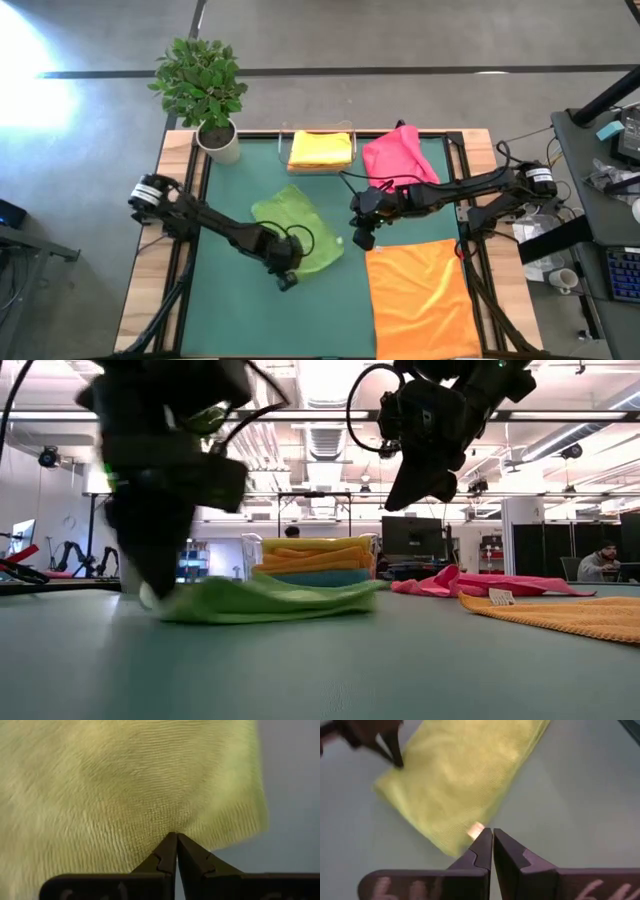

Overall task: Fold microfiber towels
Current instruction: Fold the green microfiber towel

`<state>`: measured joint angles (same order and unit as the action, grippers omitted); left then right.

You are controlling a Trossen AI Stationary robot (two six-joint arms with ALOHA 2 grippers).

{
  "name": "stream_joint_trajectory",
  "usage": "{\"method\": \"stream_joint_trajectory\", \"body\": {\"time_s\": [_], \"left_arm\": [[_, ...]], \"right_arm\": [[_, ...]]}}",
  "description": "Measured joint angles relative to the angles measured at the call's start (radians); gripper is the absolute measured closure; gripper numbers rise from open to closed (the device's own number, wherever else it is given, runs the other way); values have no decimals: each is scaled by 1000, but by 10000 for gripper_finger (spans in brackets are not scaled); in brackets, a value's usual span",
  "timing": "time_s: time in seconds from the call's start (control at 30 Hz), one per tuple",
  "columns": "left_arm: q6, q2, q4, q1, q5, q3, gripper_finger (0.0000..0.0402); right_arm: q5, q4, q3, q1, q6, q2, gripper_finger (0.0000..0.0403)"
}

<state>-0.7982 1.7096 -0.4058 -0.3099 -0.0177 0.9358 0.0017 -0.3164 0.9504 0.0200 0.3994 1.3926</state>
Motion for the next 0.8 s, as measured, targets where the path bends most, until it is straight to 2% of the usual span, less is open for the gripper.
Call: {"method": "stream_joint_trajectory", "body": {"time_s": [0.13,0.27,0.4,0.8], "left_arm": [[66,-70,-305,0,2,16,400],[104,-137,-474,-1,28,22,400],[109,-174,-479,-1,38,16,400],[159,-173,-488,2,96,24,400]], "right_arm": [[0,0,-4,0,-2,0,394],[1,-1,-5,0,-7,0,394],[1,-1,-5,0,-17,0,394],[1,0,-6,0,-60,0,394]]}}
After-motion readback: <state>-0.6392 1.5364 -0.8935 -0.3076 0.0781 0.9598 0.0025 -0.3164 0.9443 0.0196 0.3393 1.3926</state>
